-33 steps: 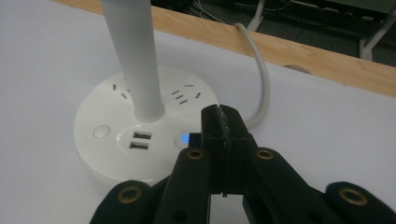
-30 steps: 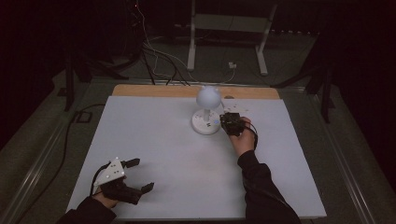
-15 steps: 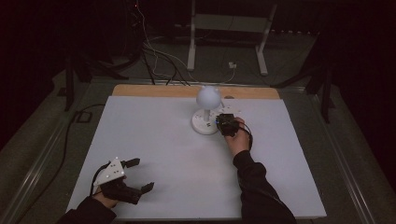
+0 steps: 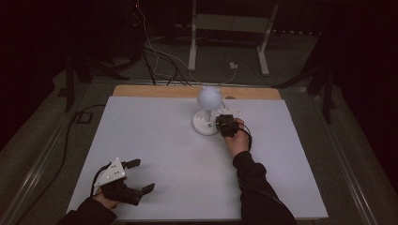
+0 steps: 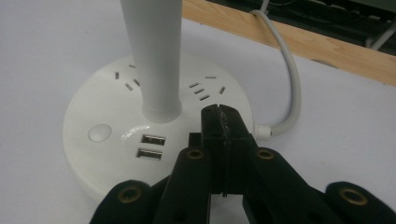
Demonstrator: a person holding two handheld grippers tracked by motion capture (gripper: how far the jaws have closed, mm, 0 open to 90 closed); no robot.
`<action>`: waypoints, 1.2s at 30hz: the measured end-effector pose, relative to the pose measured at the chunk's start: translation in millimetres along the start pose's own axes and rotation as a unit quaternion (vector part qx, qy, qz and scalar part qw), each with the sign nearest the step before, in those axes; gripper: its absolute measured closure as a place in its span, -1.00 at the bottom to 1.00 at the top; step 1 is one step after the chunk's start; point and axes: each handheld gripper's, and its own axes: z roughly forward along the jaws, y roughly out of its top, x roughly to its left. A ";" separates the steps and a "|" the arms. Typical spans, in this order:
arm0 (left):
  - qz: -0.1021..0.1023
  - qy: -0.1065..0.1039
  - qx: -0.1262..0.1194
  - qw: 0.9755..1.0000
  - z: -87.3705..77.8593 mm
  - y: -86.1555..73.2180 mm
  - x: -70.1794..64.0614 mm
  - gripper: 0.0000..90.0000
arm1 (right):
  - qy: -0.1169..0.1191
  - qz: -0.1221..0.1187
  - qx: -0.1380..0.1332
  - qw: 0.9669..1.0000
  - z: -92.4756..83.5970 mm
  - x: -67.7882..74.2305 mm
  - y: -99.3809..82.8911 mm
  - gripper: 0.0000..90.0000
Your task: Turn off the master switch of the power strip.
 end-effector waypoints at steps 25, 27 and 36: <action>0.000 0.000 0.001 1.000 0.6 -0.2 -0.6 -0.99 | 0.020 0.005 0.003 1.000 2.3 -7.8 -2.1 1.00; 0.000 0.000 0.002 1.000 0.6 -0.2 -0.6 -0.99 | 0.022 0.001 0.002 1.000 2.3 -8.0 -2.2 1.00; -0.001 0.000 0.002 1.000 0.6 -0.2 -0.5 -0.99 | 0.014 -0.024 0.001 1.000 2.2 -2.9 -2.2 1.00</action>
